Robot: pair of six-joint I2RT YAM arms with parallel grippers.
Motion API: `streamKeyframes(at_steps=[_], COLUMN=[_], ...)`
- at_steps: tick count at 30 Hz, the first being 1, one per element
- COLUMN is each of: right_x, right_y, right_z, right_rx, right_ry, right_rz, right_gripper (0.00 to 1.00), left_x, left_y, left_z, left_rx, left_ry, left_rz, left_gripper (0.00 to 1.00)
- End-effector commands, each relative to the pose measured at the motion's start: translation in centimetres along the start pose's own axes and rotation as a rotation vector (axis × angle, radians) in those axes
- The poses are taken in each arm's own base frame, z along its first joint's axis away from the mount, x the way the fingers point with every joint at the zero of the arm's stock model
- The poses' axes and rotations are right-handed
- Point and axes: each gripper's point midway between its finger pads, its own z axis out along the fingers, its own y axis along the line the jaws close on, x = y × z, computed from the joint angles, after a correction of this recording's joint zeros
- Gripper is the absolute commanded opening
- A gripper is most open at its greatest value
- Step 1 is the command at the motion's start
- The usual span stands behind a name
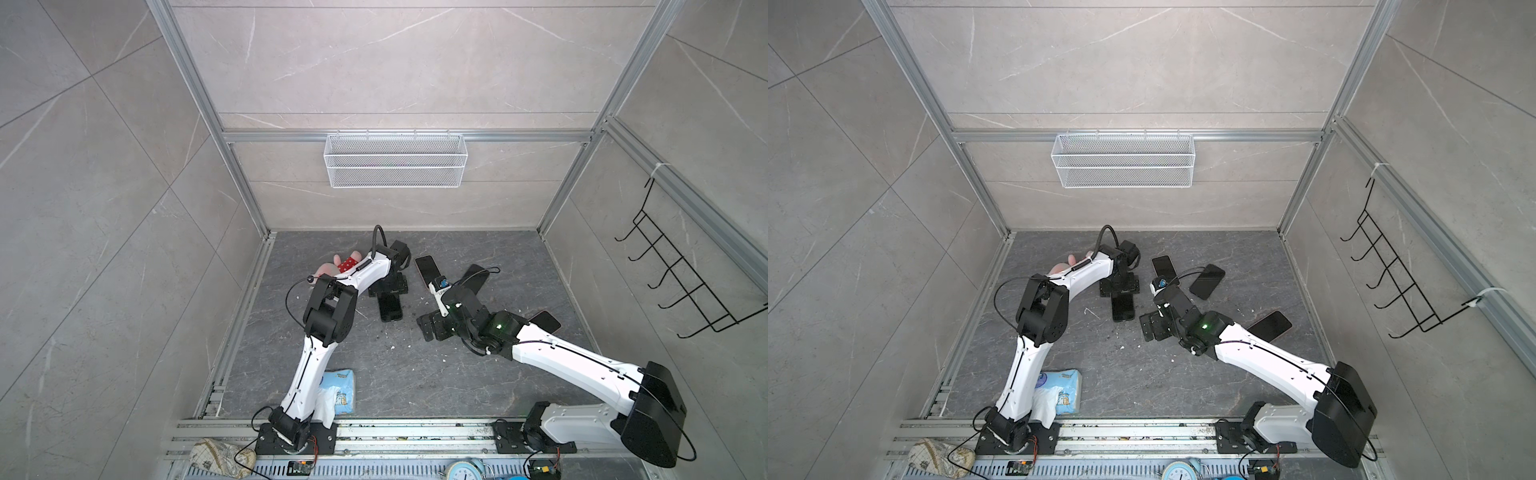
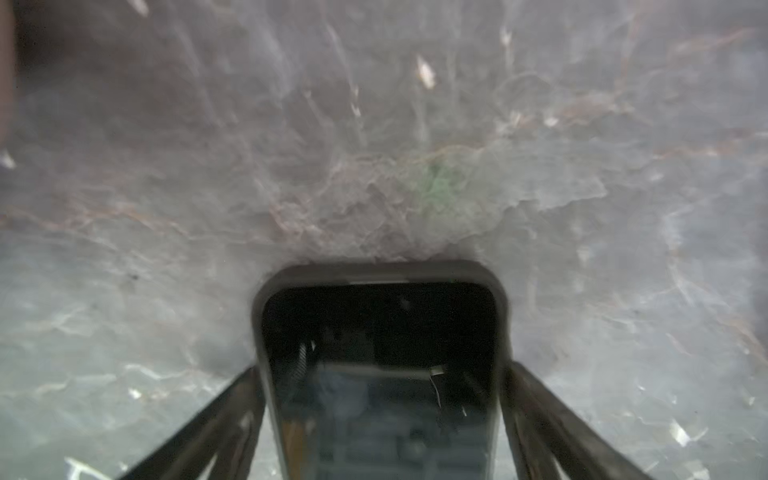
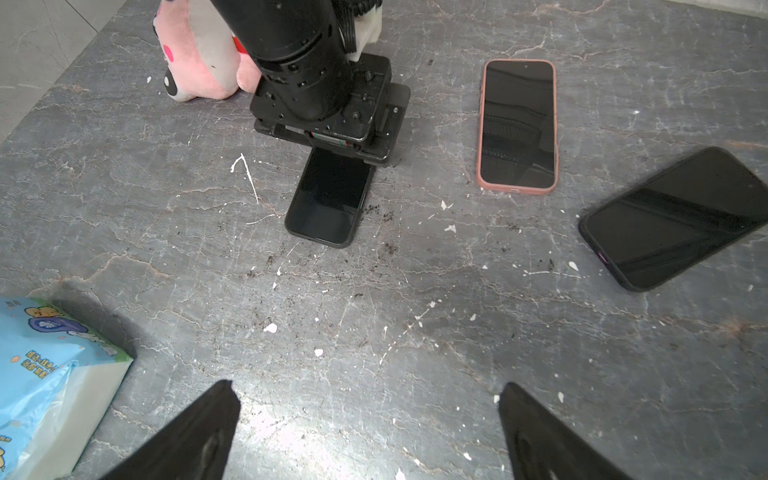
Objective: Take the phone out of the phone case
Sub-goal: Pick up the phone from the center of the table.
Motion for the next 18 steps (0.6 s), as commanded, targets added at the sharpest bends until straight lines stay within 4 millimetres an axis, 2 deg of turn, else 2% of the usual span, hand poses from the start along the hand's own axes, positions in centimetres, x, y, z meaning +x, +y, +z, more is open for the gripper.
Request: streamKeyframes(at_steps=[1, 4, 9, 15, 18], right_x=[0.0, 0.2, 0.5, 0.9, 1.2], right_y=[0.1, 0.4, 0.8, 1.2, 1.9], right_z=[0.3, 0.6, 1.3, 2.4, 3.3], right_rx=[0.003, -0.012, -0.032, -0.047, -0.079], right_ry=[-0.009, -0.006, -0.001, 0.01, 0.018], right_rz=[-0.002, 0.003, 0.008, 0.011, 0.024], right_gripper=[1.0, 1.0, 1.0, 1.0, 0.99], left_x=[0.4, 0.4, 1.0, 1.3, 1.0], left_y=[0.5, 0.4, 0.0, 0.6, 0.3], left_z=[0.4, 0.6, 0.8, 0.4, -1.0], left_rx=[-0.028, -0.016, 0.013, 0.015, 0.062], left_ry=[0.027, 0.034, 0.055, 0.052, 0.021], left_rz=[0.014, 0.013, 0.015, 0.015, 0.013], left_gripper=[0.89, 0.86, 0.73, 0.61, 0.54])
